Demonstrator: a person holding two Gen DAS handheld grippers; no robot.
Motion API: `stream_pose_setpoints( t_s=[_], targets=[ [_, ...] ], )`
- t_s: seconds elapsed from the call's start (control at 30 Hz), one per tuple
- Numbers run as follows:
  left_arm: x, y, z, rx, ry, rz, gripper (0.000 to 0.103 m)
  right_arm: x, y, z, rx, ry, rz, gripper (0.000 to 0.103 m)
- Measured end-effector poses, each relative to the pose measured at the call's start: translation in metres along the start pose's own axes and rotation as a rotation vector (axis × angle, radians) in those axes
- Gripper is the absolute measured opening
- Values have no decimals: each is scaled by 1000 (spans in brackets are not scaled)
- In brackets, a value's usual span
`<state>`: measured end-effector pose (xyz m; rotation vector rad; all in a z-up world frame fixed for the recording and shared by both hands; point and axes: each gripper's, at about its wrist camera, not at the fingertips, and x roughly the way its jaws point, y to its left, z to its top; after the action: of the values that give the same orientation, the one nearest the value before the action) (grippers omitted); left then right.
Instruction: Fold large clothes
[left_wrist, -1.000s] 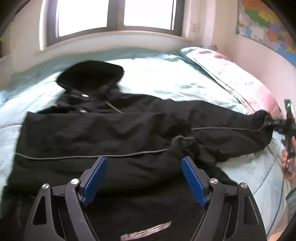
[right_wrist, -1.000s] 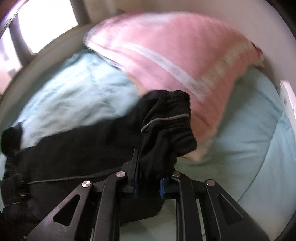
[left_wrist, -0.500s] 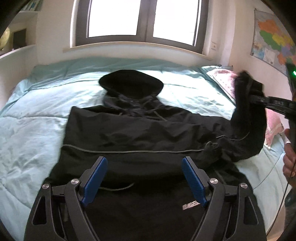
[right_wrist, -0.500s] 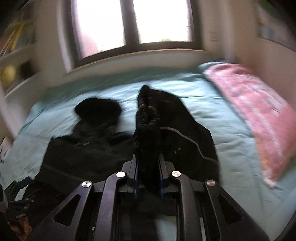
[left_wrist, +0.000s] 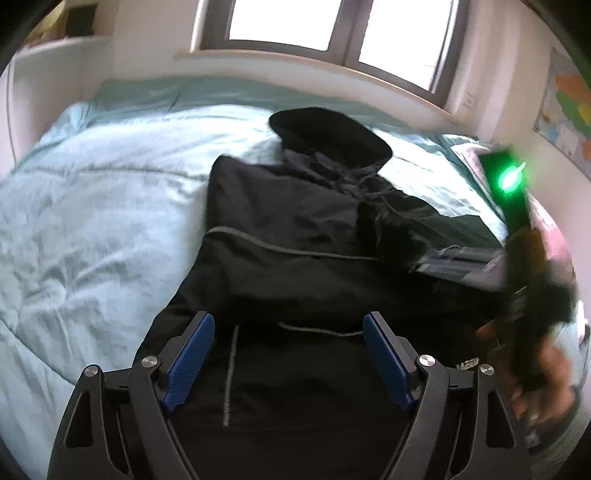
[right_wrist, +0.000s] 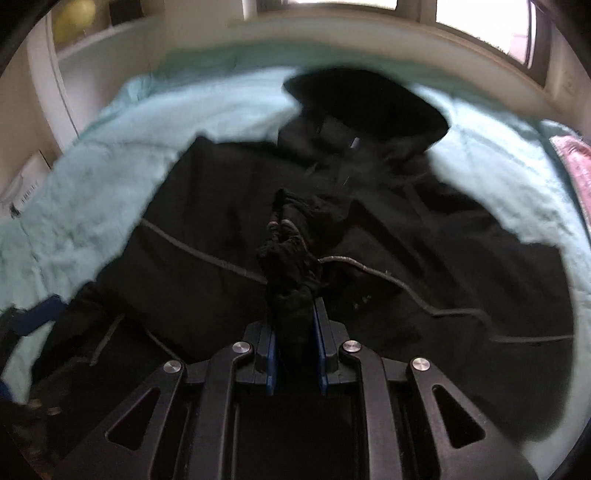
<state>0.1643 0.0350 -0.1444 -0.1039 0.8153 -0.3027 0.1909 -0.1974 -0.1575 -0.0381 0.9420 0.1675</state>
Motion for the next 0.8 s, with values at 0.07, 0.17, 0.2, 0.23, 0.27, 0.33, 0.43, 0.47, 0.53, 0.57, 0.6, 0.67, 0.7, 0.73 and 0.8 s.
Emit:
stream_pose_setpoints(
  t_s=[0.07, 0.17, 0.2, 0.23, 0.27, 0.33, 0.43, 0.47, 0.53, 0.57, 0.6, 0.67, 0.7, 0.73, 0.8],
  targets=[
    [4, 9, -3, -20, 8, -3, 83, 22, 5, -6, 10, 31, -5, 24],
    [9, 14, -4, -17, 29, 1, 83, 29, -1, -12, 35, 20, 27, 29],
    [11, 13, -3, -13, 39, -1, 83, 26, -3, -12, 44, 21, 55, 31],
    [12, 12, -1, -11, 50, -16, 83, 23, -6, -11, 52, 22, 77, 35],
    [11, 9, 2, -13, 54, -36, 83, 15, -10, -10, 67, 17, 116, 38],
    [8, 3, 6, -12, 53, -65, 83, -2, -15, -9, 79, -5, 162, 43],
    [7, -8, 18, -17, 70, -127, 83, -35, -12, -12, 44, -38, 253, 55],
    [9, -12, 22, -15, 78, -149, 83, -50, -10, -17, 22, -61, 285, 57],
    [18, -21, 28, 0, 102, -178, 83, -72, -11, -25, 4, -103, 287, 59],
    [26, -27, 31, 9, 121, -191, 83, -82, -14, -30, 5, -130, 253, 59],
    [35, -32, 34, 11, 136, -205, 83, -88, -18, -33, 16, -141, 226, 59],
    [55, -43, 38, 2, 167, -234, 83, -93, -38, -39, 67, -152, 173, 59],
    [66, -49, 40, -8, 181, -255, 83, -93, -46, -40, 88, -153, 159, 59],
    [74, -55, 41, -11, 188, -263, 83, -94, -59, -43, 116, -152, 140, 59],
    [90, -64, 43, -7, 190, -249, 83, -96, -81, -49, 158, -142, 84, 59]
  ],
)
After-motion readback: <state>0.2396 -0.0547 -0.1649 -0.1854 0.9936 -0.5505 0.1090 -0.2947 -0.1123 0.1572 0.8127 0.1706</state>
